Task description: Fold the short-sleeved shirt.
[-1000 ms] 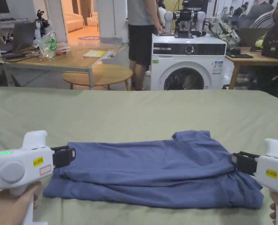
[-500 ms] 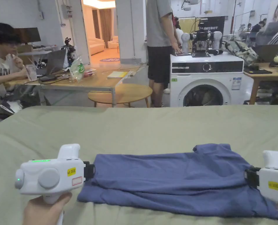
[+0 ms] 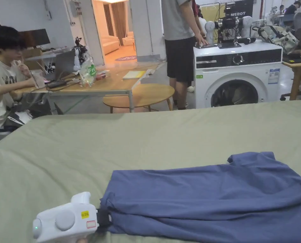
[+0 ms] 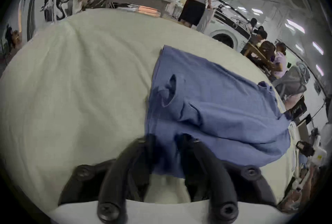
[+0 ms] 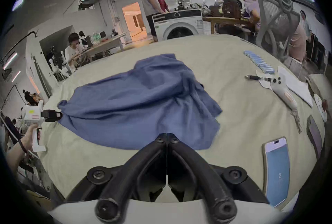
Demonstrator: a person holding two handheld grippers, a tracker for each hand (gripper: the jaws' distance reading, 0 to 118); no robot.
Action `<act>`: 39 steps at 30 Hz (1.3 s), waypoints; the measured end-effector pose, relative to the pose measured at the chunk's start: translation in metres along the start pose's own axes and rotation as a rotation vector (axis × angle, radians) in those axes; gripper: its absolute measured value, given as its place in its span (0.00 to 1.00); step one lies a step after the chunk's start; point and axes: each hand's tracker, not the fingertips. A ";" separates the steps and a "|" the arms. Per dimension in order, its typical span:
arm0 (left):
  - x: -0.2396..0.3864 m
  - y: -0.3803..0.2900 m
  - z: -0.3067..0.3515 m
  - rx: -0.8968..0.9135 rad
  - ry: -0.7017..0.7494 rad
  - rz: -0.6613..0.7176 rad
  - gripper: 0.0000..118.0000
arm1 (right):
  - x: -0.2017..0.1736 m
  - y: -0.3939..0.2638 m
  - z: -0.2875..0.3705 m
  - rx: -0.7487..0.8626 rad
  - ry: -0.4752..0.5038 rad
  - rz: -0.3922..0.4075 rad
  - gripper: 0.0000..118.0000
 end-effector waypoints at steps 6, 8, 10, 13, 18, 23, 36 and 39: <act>0.027 -0.001 -0.012 -0.054 0.074 -0.144 0.00 | 0.021 -0.007 -0.018 0.015 -0.094 -0.103 0.00; 0.032 -0.006 -0.009 -0.073 0.079 -0.155 0.00 | 0.036 -0.005 -0.032 0.055 -0.067 -0.182 0.20; 0.033 -0.002 -0.011 -0.092 0.079 -0.177 0.00 | 0.043 0.001 -0.050 0.028 -0.035 -0.229 0.48; 0.035 -0.005 -0.009 -0.101 0.080 -0.189 0.00 | 0.044 0.007 -0.079 -0.058 -0.105 -0.196 0.47; 0.043 -0.016 -0.009 -0.074 0.107 -0.223 0.00 | 0.029 0.010 -0.081 -0.118 -0.120 -0.134 0.01; 0.047 -0.016 0.042 0.085 0.079 -0.179 0.00 | 0.017 0.017 -0.048 0.020 -0.260 -0.056 0.01; -0.011 -0.114 0.144 0.050 -0.006 -0.179 0.00 | 0.018 -0.060 0.059 -0.045 -0.187 -0.027 0.01; -0.020 -0.132 0.153 0.033 -0.022 -0.167 0.00 | 0.014 -0.078 0.070 -0.061 -0.181 -0.006 0.01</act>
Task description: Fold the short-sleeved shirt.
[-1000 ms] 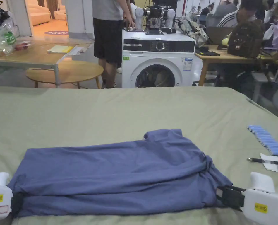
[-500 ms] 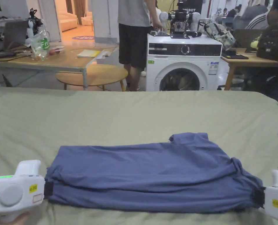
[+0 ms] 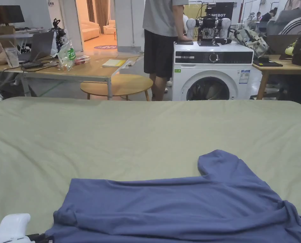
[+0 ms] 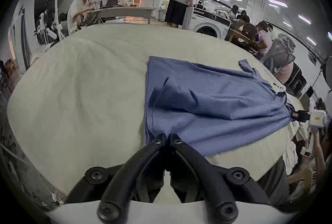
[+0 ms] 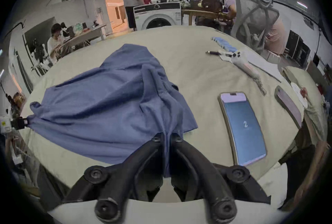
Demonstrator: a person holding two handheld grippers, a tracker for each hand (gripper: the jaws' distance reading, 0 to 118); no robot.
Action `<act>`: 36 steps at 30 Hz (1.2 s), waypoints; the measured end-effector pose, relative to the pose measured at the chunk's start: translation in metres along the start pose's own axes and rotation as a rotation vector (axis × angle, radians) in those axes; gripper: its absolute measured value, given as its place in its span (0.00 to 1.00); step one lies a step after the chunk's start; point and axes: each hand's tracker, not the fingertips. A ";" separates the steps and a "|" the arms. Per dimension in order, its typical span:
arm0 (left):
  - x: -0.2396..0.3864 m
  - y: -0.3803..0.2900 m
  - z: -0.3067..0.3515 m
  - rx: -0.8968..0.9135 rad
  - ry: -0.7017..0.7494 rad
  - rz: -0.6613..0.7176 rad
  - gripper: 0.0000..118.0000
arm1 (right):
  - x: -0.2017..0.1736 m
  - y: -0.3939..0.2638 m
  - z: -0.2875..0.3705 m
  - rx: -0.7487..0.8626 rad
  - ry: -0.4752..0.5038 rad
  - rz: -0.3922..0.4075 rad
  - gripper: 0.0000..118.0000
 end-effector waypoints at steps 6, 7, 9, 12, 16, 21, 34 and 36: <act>0.003 -0.010 0.018 0.129 -0.097 0.009 0.55 | 0.002 -0.013 0.008 0.070 0.046 0.060 0.36; 0.007 -0.009 0.022 0.146 -0.092 0.000 0.55 | 0.001 -0.012 0.014 0.103 0.068 0.042 0.37; 0.021 -0.002 0.029 0.205 -0.061 -0.044 0.55 | -0.006 -0.007 0.027 0.163 0.073 0.042 0.37; 0.046 0.009 0.037 0.273 -0.043 -0.115 0.55 | -0.023 0.010 0.037 0.238 0.123 0.054 0.37; 0.083 0.020 0.039 0.311 -0.044 -0.148 0.36 | -0.055 0.029 0.034 0.253 0.223 0.037 0.35; 0.105 0.019 0.032 0.305 -0.105 -0.156 0.00 | -0.090 0.031 0.017 0.254 0.200 0.103 0.00; 0.032 0.171 -0.074 0.075 0.025 -0.046 0.35 | -0.092 0.039 -0.016 0.174 0.327 0.101 0.00; 0.025 0.189 -0.112 0.000 0.116 -0.105 0.35 | -0.085 0.041 -0.021 0.140 0.354 0.062 0.00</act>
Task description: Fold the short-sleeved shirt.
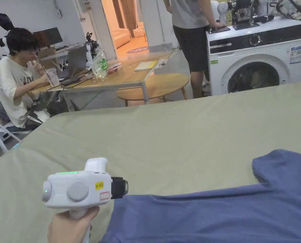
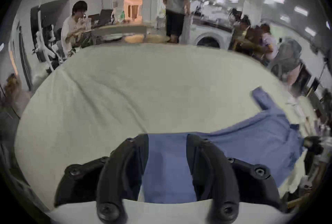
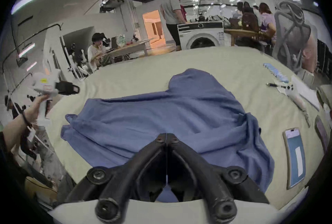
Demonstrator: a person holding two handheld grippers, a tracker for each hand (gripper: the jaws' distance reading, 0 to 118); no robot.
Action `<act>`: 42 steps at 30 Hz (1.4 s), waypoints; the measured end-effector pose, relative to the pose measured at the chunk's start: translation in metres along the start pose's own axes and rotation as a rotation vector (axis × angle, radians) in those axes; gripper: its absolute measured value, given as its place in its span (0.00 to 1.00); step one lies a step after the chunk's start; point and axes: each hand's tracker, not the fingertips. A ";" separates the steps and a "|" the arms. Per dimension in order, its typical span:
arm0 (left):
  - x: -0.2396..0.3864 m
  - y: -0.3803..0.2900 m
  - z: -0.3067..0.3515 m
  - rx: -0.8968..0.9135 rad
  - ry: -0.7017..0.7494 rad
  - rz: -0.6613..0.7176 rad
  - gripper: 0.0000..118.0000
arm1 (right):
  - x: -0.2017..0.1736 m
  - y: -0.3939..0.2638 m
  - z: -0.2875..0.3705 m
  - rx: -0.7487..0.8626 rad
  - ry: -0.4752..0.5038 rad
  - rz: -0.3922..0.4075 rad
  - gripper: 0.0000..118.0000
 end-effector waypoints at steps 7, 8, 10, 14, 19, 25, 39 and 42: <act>-0.020 0.012 -0.091 -0.239 -0.044 0.150 0.34 | 0.031 -0.003 0.003 -0.034 -0.026 -0.078 0.00; -0.018 0.010 -0.101 -0.271 -0.020 0.141 0.32 | 0.034 -0.003 0.004 -0.043 -0.041 -0.074 0.00; -0.010 0.003 -0.100 -0.244 0.001 0.111 0.19 | 0.042 -0.001 0.006 -0.053 -0.059 -0.078 0.00; 0.019 0.002 -0.108 -0.267 0.080 -0.016 0.00 | 0.055 0.036 0.005 -0.035 -0.052 -0.100 0.00; 0.034 -0.006 -0.108 -0.281 0.104 -0.099 0.00 | 0.076 0.112 -0.053 -0.124 -0.132 0.016 0.42; 0.029 -0.006 -0.099 -0.280 0.084 -0.089 0.00 | 0.118 0.147 -0.167 -0.404 -0.258 -0.032 0.42; 0.004 -0.009 0.036 0.076 -0.166 0.118 0.00 | 0.071 0.139 -0.079 -0.169 -0.177 0.081 0.00; 0.001 -0.037 0.098 0.146 -0.158 0.004 0.00 | 0.059 0.127 -0.011 -0.119 -0.174 0.096 0.00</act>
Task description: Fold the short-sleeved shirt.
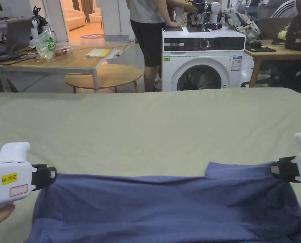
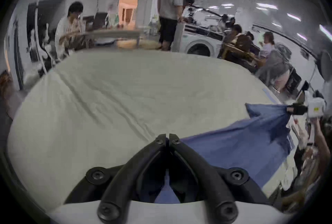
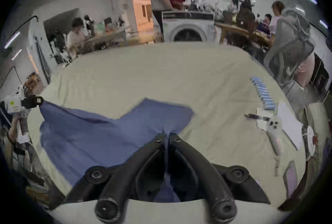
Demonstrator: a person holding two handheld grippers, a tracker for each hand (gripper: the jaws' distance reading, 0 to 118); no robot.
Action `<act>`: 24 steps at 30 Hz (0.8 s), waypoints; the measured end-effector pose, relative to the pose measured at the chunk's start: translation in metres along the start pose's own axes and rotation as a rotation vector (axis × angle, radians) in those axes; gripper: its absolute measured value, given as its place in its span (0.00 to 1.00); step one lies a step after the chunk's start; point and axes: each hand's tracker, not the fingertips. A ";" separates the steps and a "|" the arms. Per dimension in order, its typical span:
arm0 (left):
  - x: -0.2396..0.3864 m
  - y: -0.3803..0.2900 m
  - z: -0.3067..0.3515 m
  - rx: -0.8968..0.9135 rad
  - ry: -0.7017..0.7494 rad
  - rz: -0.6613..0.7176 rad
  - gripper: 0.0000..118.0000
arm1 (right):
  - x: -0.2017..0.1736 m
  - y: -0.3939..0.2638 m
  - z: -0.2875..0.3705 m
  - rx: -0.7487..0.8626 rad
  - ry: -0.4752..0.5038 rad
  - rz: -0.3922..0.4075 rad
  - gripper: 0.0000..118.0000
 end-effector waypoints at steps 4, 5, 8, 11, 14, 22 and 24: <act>-0.002 -0.043 0.049 -0.014 0.000 -0.018 0.00 | 0.002 -0.051 0.060 0.028 -0.037 0.008 0.00; -0.003 -0.055 0.052 -0.015 0.011 -0.020 0.00 | 0.004 -0.065 0.068 0.027 -0.038 0.000 0.00; -0.010 -0.083 0.049 -0.072 -0.005 0.042 0.00 | 0.005 -0.105 0.077 -0.011 -0.019 -0.061 0.00; -0.009 -0.111 0.042 -0.103 0.004 0.036 0.00 | 0.003 -0.141 0.074 -0.025 -0.045 -0.092 0.00; -0.011 -0.130 0.033 -0.127 0.018 0.047 0.00 | 0.004 -0.166 0.062 -0.065 -0.038 -0.147 0.00; -0.004 -0.126 0.057 0.088 0.034 0.039 0.45 | -0.011 -0.176 0.082 0.049 -0.137 -0.180 0.34; 0.019 -0.110 0.073 0.221 0.071 0.007 0.45 | -0.026 -0.163 0.095 0.178 -0.026 -0.236 0.34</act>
